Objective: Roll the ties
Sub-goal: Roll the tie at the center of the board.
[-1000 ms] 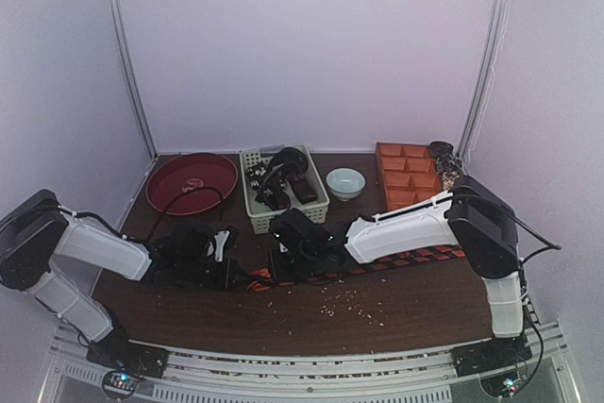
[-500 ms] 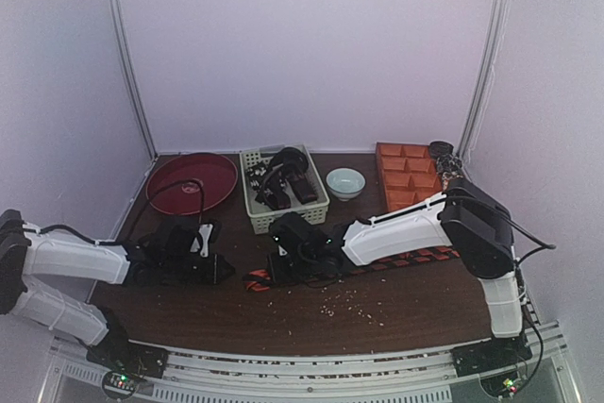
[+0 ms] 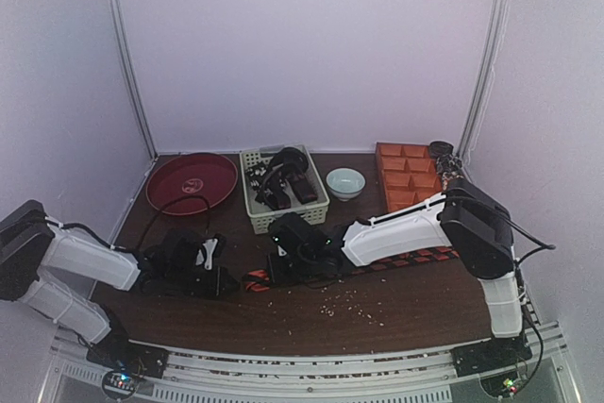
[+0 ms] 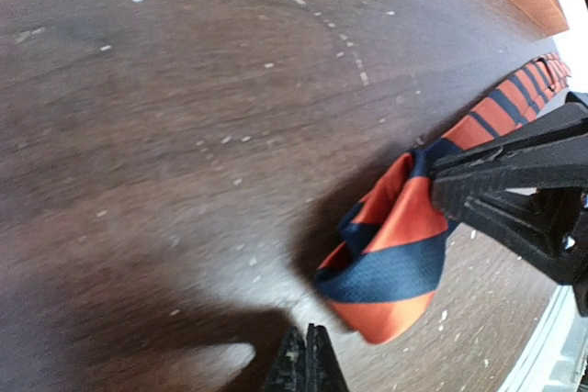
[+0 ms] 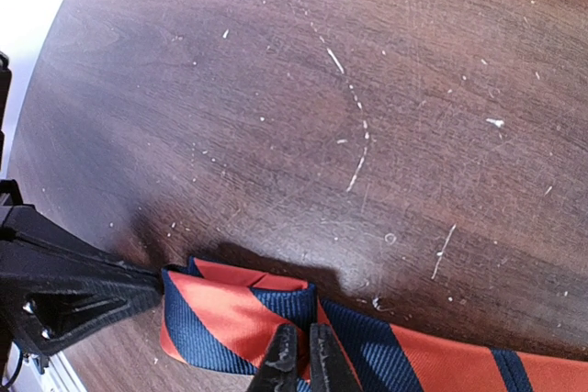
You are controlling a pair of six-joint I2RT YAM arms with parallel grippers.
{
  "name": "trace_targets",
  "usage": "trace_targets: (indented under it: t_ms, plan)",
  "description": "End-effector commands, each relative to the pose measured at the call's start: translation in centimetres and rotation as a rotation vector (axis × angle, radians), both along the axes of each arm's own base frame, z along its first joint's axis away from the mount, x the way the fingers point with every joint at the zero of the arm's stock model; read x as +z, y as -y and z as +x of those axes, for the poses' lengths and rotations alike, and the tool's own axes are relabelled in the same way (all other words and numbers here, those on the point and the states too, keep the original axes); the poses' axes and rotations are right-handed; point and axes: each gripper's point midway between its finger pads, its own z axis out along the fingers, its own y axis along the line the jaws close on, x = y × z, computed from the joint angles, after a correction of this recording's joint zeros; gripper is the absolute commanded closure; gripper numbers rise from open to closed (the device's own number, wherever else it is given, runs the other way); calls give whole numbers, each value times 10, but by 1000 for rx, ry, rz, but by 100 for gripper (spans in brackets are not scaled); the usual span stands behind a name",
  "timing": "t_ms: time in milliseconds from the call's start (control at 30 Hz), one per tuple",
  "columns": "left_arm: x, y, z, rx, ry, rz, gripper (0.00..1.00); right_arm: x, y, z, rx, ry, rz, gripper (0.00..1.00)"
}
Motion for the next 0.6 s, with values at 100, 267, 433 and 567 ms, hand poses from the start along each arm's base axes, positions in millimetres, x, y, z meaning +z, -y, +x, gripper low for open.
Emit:
trace_targets:
  t_ms: [100, 267, 433, 567]
  plan:
    - [-1, 18, -2, -41, -5, -94, 100, -20, 10, -6, -4, -10, -43, 92]
    - [0, 23, -1, -40, -3, -124, 100, -24, 15, -5, -15, -8, -48, 93]
    - [15, 26, 6, -28, 48, -167, 100, -25, 18, -6, -22, -7, -45, 93]
    - [30, 26, 11, -6, 86, -203, 100, -26, 18, -5, -25, -6, -44, 93]
